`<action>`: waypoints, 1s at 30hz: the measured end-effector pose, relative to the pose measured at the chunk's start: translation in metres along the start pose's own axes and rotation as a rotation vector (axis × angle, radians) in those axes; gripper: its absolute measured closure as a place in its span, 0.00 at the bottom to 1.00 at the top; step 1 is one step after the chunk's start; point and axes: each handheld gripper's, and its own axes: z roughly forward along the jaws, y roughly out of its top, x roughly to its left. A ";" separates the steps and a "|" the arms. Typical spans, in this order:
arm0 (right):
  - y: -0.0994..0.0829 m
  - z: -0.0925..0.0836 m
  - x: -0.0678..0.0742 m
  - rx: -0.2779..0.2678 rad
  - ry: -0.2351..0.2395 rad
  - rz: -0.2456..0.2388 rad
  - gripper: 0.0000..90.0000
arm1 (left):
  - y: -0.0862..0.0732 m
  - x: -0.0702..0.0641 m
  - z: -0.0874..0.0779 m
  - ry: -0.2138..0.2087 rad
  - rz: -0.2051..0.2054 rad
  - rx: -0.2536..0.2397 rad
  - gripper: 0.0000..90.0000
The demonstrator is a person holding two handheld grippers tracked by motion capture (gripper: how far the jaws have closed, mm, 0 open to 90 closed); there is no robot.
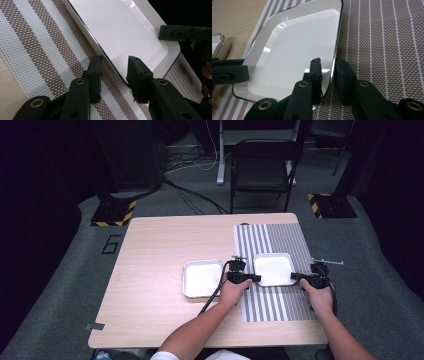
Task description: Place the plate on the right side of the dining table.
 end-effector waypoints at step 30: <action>-0.006 0.003 -0.001 0.008 0.004 -0.011 0.67 | -0.001 -0.003 0.001 -0.012 0.014 -0.006 0.66</action>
